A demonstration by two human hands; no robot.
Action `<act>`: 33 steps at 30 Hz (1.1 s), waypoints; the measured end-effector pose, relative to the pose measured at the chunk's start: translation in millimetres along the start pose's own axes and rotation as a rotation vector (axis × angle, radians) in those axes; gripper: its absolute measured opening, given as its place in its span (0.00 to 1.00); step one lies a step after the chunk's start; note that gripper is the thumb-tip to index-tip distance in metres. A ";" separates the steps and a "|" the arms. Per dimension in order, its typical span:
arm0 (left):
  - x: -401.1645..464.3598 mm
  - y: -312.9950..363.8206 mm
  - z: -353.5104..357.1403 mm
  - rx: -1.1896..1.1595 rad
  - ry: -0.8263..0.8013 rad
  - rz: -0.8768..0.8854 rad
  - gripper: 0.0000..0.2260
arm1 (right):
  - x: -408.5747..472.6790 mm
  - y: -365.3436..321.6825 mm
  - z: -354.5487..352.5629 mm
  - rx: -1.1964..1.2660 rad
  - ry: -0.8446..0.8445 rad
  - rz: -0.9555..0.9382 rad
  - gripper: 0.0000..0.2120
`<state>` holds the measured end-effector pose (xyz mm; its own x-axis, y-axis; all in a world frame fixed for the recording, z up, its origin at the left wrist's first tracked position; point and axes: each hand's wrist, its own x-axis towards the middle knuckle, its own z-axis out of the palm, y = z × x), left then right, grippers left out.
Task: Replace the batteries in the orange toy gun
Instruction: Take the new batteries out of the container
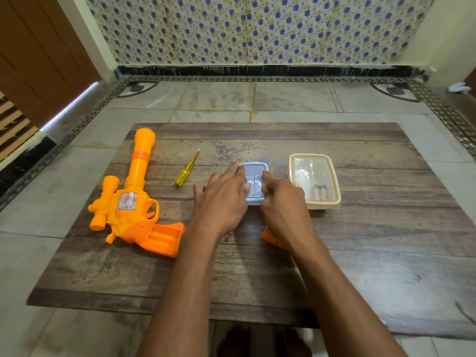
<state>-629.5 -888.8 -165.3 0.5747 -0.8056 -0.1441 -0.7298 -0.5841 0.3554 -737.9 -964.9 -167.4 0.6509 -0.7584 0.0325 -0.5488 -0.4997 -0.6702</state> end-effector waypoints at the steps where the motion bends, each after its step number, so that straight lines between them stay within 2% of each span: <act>1: -0.4 -0.7 -0.8 -0.010 -0.007 0.005 0.24 | 0.0 -1.6 -0.2 -0.003 -0.002 0.010 0.14; 9: 3.3 -11.7 2.9 -0.160 -0.039 0.055 0.26 | 2.9 0.3 2.1 -0.029 -0.032 0.015 0.18; 13: 6.9 -19.8 6.0 -0.310 -0.053 0.083 0.30 | 5.3 2.4 2.1 -0.031 -0.049 0.017 0.26; 18: 2.2 -14.4 7.3 -0.230 -0.041 0.073 0.29 | 5.9 4.0 1.6 -0.006 -0.056 0.008 0.21; 23: 1.2 -12.5 7.7 -0.191 -0.035 0.079 0.29 | 7.4 7.1 3.7 0.015 -0.080 0.000 0.23; 28: 3.1 -13.9 15.3 -0.336 0.052 0.108 0.28 | 3.0 3.2 4.3 0.052 -0.017 0.001 0.16; 32: 12.2 -9.9 21.6 -0.328 0.082 0.110 0.27 | 1.9 -0.9 2.3 0.043 0.097 0.020 0.05; 33: 13.6 -9.4 22.6 -0.318 0.089 0.109 0.27 | 1.4 -3.0 1.6 0.040 0.125 0.001 0.05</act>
<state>-623.2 -896.4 -191.6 0.5395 -0.8419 -0.0134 -0.6447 -0.4232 0.6366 -734.5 -963.7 -166.5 0.5784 -0.8065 0.1223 -0.5262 -0.4835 -0.6995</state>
